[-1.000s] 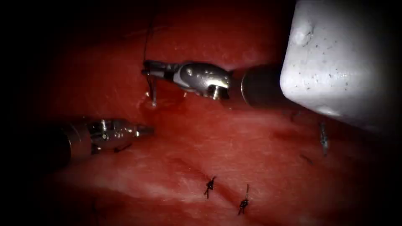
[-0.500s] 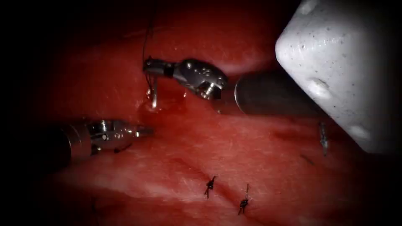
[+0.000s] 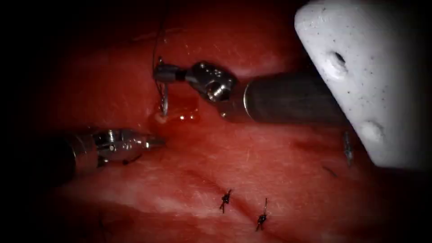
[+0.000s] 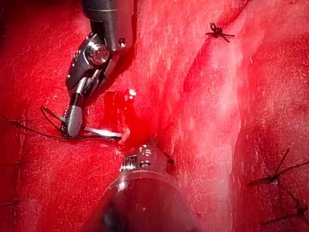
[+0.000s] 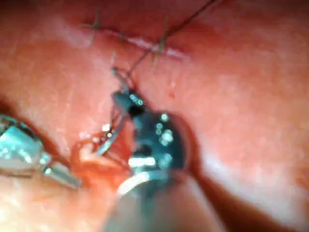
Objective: Wound Closure
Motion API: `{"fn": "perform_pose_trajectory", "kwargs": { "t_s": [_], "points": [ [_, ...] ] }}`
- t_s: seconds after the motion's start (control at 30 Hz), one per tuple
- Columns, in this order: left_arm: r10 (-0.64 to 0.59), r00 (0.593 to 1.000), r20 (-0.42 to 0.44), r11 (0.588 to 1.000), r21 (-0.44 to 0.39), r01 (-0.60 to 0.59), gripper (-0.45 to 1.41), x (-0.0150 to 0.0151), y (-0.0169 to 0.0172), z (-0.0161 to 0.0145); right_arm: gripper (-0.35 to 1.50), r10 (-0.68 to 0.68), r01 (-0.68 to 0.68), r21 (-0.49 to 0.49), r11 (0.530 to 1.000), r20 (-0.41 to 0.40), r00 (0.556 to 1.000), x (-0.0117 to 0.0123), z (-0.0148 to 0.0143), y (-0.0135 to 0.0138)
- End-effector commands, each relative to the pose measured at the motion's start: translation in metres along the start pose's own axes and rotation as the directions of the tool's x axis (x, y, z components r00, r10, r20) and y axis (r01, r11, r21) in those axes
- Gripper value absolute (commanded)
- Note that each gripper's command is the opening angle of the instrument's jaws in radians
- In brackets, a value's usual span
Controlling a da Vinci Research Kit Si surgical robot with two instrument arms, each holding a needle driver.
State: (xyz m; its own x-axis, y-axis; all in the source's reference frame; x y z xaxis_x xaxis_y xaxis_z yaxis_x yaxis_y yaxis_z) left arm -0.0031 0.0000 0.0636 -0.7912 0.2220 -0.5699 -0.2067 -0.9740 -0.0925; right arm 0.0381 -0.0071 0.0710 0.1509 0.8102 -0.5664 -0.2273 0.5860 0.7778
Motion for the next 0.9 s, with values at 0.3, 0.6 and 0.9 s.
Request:
{"fn": "perform_pose_trajectory", "kwargs": {
  "t_s": [0.3,0.6,0.9],
  "points": [
    [0.007,1.000,-0.006,1.000,-0.007,-0.007,-0.45,-0.0007,0.0002,0.0002,-0.35,0.245,-0.246,0.047,0.968,0.027,0.969,-0.0007,0.0009,-0.0010],
    [0.009,1.000,-0.007,1.000,-0.009,-0.009,-0.45,-0.0010,0.0003,0.0000,-0.35,0.319,-0.325,0.087,0.942,0.081,0.944,-0.0009,0.0012,-0.0024],
    [0.012,1.000,-0.007,1.000,-0.009,-0.012,-0.45,-0.0014,0.0003,-0.0004,-0.35,0.449,-0.464,0.122,0.877,0.132,0.884,-0.0011,0.0015,-0.0035]
  ]
}}
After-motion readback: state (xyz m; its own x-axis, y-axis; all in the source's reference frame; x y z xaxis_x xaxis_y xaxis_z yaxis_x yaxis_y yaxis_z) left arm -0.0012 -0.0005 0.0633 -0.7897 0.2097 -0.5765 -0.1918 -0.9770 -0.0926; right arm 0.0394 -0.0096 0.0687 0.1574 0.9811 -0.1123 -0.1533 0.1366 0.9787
